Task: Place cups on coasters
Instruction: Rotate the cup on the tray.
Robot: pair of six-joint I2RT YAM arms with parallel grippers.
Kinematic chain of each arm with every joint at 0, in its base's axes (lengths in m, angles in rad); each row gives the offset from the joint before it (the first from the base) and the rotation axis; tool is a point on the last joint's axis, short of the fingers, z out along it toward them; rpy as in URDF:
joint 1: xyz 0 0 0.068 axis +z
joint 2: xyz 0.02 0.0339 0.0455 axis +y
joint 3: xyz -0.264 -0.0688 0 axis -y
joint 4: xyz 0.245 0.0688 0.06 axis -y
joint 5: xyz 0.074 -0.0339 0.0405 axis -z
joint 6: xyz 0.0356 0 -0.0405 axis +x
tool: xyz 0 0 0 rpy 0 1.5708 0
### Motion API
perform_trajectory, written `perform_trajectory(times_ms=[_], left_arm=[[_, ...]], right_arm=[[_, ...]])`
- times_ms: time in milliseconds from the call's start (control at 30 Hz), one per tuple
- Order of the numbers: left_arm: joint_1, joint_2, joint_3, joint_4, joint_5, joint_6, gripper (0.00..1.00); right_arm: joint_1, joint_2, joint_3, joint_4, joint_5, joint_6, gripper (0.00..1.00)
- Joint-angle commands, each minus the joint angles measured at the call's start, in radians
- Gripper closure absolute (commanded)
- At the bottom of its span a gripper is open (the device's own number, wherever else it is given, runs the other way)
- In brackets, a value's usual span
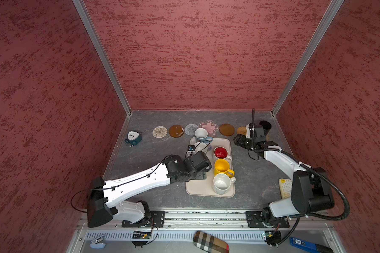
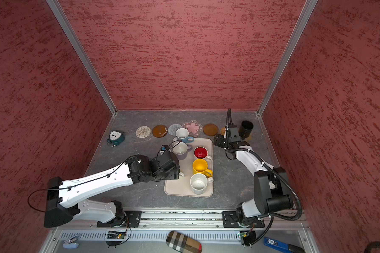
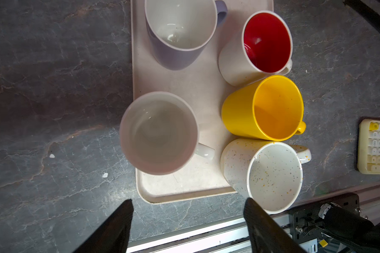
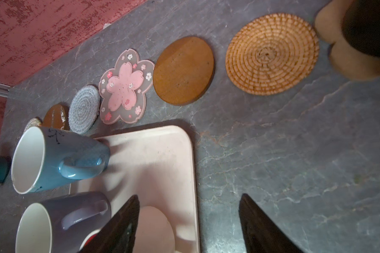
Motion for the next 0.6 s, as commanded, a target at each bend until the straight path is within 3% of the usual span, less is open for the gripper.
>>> perform_trajectory(times_ms=[0, 133, 300, 400, 567], left_arm=[[-0.027, -0.026, -0.053, 0.002, -0.069, -0.158, 0.18], [-0.073, -0.043, -0.112, 0.047, -0.076, -0.181, 0.17], [-0.101, -0.071, -0.216, 0.119, -0.039, -0.167, 0.33], [-0.100, -0.099, -0.293, 0.160, -0.043, -0.162, 0.35], [-0.063, -0.202, -0.492, 0.432, -0.021, -0.065, 0.34]], right_arm=[[0.002, -0.052, -0.022, 0.101, -0.028, 0.043, 0.26], [0.001, -0.063, -0.033, 0.136, -0.075, 0.054, 0.25], [0.001, -0.070, -0.044, 0.161, -0.111, 0.065, 0.25], [0.001, -0.084, -0.048, 0.164, -0.113, 0.064, 0.24], [0.001, -0.103, -0.060, 0.182, -0.120, 0.051, 0.23]])
